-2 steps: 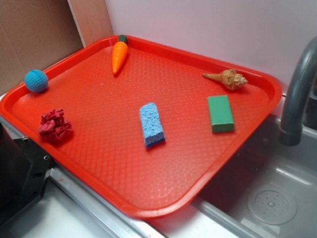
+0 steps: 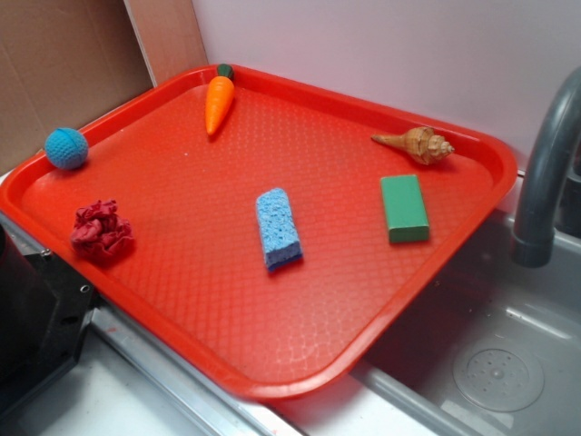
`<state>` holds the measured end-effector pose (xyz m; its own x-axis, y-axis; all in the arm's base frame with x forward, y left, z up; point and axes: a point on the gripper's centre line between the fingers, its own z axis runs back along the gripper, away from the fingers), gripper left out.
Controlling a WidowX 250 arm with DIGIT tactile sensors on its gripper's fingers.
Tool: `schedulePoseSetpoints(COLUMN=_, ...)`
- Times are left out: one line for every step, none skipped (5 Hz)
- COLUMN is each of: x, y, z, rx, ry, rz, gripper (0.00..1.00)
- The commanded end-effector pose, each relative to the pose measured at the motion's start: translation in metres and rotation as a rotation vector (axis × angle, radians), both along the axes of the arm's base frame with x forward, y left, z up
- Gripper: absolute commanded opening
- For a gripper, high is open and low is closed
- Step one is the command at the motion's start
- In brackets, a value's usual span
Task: Grab the blue ball.
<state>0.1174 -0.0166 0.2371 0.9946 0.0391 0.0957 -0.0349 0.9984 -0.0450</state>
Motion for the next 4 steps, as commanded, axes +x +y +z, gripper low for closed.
schedulePoseSetpoints(x=0.038, y=0.1, z=-0.078, rx=-0.232, ry=0.027, rz=0.273, gripper=1.0)
schedulePoseSetpoints(x=0.034, y=0.118, z=-0.087, rx=-0.092, ry=-0.05, rz=0.521, gripper=1.0)
schedulePoseSetpoints(x=0.022, y=0.124, z=-0.099, rx=0.158, ry=-0.123, rz=0.763, gripper=1.0)
schedulePoseSetpoints(x=0.016, y=0.134, z=-0.118, rx=0.231, ry=-0.081, rz=1.005, gripper=1.0)
